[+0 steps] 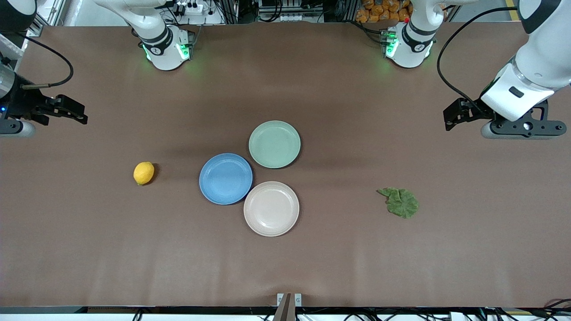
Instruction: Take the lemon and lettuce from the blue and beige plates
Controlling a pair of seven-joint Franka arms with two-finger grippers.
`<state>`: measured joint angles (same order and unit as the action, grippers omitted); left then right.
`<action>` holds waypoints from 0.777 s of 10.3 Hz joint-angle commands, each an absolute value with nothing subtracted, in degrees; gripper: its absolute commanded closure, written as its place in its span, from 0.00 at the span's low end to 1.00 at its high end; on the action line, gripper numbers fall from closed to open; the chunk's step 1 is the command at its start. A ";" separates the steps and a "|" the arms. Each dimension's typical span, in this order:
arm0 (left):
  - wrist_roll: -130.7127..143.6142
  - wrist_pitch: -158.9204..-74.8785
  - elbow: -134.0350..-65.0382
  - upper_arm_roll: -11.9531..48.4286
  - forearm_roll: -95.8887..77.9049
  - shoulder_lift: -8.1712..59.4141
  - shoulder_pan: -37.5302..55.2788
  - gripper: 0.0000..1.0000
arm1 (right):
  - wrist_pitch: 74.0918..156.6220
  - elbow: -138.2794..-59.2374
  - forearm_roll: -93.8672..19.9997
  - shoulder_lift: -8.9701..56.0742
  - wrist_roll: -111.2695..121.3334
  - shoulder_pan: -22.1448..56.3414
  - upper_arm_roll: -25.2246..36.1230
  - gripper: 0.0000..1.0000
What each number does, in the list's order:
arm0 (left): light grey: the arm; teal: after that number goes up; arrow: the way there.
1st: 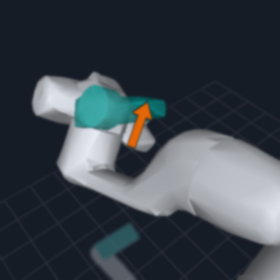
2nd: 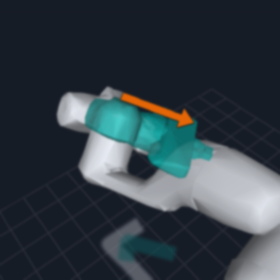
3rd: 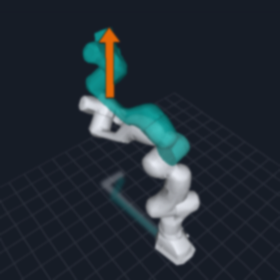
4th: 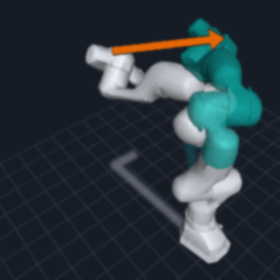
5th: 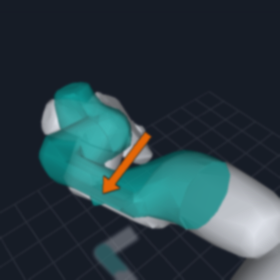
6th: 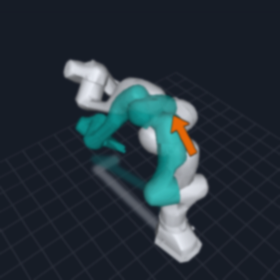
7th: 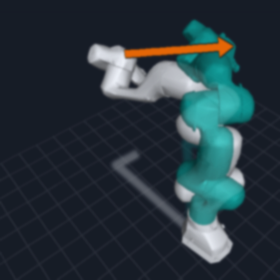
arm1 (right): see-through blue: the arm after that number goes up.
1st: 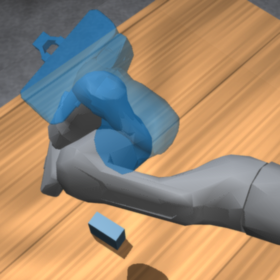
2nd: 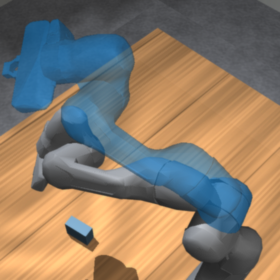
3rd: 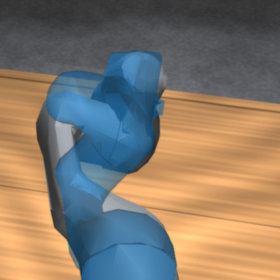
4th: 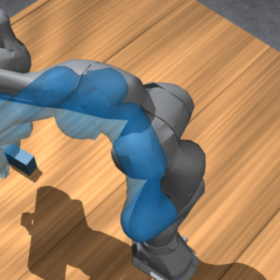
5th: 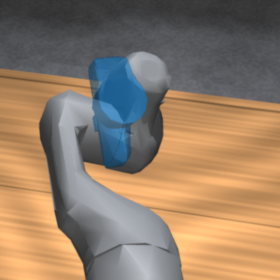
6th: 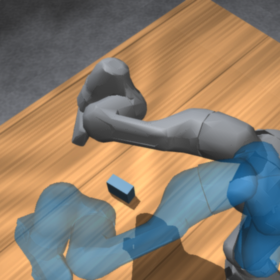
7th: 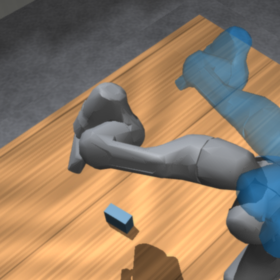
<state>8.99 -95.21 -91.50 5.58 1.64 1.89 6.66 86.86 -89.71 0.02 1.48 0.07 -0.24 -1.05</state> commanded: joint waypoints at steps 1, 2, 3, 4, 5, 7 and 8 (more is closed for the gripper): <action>8.97 -97.21 -94.14 6.50 2.99 -0.53 5.71 0.00 | 86.75 -90.00 0.79 1.14 0.53 -0.44 -1.14 0.00; 8.96 -97.12 -93.17 6.42 2.99 -0.35 5.63 0.00 | 86.57 -90.00 0.79 1.14 0.53 -0.44 -1.14 0.00; 8.96 -96.95 -92.64 6.33 2.99 -0.26 5.63 0.00 | 86.57 -90.00 0.79 1.14 0.61 -0.44 -1.14 0.00; 8.96 -96.94 -92.29 6.15 2.99 -0.26 5.28 0.00 | 86.57 -90.09 0.79 1.14 0.62 -0.35 -1.14 0.00; 8.96 -96.86 -92.20 6.15 2.90 -0.26 4.93 0.00 | 86.57 -90.09 0.79 1.14 0.62 -0.35 -1.14 0.00; 8.96 -95.72 -90.71 6.15 2.99 0.35 4.92 0.00 | 86.57 -90.09 0.70 1.14 0.62 -0.44 -1.06 0.00; 8.96 -95.54 -90.36 6.15 2.99 0.35 4.92 0.00 | 86.57 -90.09 0.70 1.14 0.62 -0.44 -1.05 0.00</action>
<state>8.99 -96.57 -91.44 5.59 1.64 0.47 5.36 86.75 -89.72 0.02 1.48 0.09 -0.27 -1.00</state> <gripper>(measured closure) 0.000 0.000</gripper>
